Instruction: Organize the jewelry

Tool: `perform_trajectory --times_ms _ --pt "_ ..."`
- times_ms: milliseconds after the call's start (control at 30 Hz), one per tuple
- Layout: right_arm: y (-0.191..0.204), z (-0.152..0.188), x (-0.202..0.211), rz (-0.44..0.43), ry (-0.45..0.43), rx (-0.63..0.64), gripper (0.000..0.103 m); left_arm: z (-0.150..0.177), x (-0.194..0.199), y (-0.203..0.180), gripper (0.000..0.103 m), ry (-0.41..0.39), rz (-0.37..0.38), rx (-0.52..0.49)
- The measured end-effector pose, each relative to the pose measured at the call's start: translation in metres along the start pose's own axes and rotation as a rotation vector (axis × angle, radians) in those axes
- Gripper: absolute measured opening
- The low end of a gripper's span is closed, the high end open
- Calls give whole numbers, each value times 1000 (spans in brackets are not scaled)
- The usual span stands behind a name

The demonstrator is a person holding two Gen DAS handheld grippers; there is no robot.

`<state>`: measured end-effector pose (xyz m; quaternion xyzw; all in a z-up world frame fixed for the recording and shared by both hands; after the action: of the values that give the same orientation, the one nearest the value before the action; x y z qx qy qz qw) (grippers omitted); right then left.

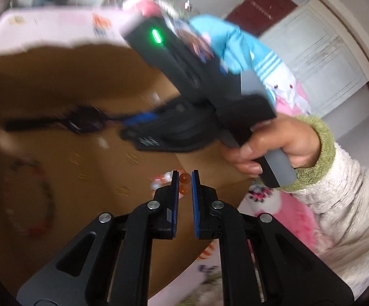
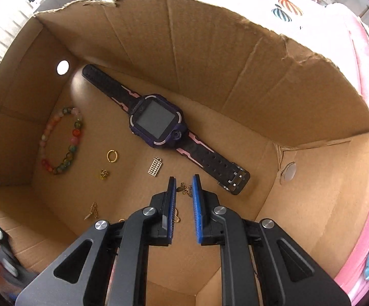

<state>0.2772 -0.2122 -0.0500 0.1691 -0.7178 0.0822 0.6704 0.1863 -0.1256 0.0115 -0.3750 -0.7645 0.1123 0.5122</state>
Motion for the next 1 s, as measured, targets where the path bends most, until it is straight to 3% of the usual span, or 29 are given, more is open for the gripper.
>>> perform_trajectory --times_ms 33,100,200,267,367,433,533,733,1000 --pt "0 0 -2 -7 12 -4 13 -2 -13 -4 9 31 22 6" --pt "-2 0 -4 -22 28 -15 13 -3 -30 -11 9 63 -3 -1" --pt "0 0 -6 -5 41 -7 13 -5 -49 -18 9 81 -50 -18" --pt "1 1 -7 -8 49 -9 14 -6 -54 -22 10 83 -28 -13" --pt "-8 -13 -9 -17 47 -19 18 -7 -56 -28 26 75 -70 -40" --pt "-10 -14 -7 -21 29 -20 26 -5 -53 -29 28 64 -69 -41" --pt "-12 -15 -1 -30 -5 -22 28 -3 -46 -28 36 43 -87 -38" --pt "-14 -16 35 -97 -127 -55 30 4 0 -29 47 -76 -136 -49" --pt "-6 23 123 -193 -437 -123 46 31 82 -34 69 -280 -290 -115"
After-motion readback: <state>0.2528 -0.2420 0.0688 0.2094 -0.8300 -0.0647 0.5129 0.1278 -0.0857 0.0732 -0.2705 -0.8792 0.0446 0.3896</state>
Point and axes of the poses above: each gripper's, at about its wrist camera, not at the fingertips, and x roughly against the way its jaws point, y to its left, z to its underside, the point moved 3 cm from there along -x, roughly the way its jaws point, and after that the axes turned 6 degrees about -z, right-handed, at the moved point
